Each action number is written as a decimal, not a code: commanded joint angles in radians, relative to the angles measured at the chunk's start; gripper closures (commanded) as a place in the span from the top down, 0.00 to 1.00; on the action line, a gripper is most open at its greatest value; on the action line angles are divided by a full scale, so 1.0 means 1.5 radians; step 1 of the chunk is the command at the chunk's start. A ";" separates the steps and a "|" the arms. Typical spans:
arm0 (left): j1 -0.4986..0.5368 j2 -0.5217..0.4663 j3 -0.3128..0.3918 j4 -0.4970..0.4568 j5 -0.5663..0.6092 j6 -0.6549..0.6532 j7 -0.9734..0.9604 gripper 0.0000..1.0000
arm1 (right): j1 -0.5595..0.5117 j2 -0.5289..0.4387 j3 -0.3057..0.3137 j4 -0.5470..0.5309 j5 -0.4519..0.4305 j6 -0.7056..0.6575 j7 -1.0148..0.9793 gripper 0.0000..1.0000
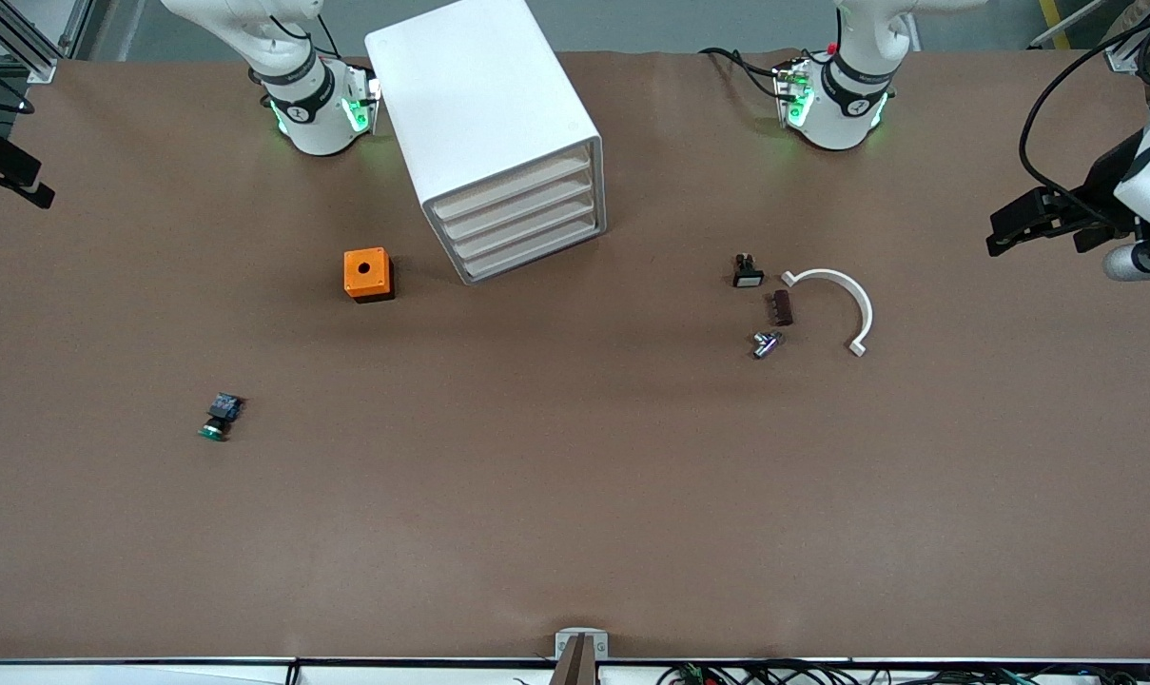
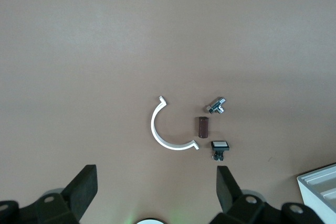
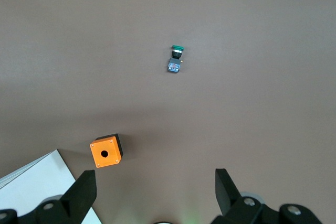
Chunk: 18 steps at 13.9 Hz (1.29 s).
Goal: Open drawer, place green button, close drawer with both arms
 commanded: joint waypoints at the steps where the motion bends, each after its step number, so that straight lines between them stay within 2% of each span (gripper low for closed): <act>1: 0.001 -0.006 -0.001 0.000 0.002 -0.011 0.008 1.00 | 0.004 -0.012 -0.001 -0.011 -0.001 0.002 0.011 1.00; 11: 0.002 0.003 0.001 -0.001 -0.010 -0.010 -0.001 1.00 | 0.004 -0.012 -0.002 -0.011 -0.001 0.001 0.011 1.00; 18: -0.023 0.087 -0.009 -0.001 -0.034 -0.007 -0.002 1.00 | 0.002 -0.012 -0.002 -0.011 -0.001 0.000 0.011 1.00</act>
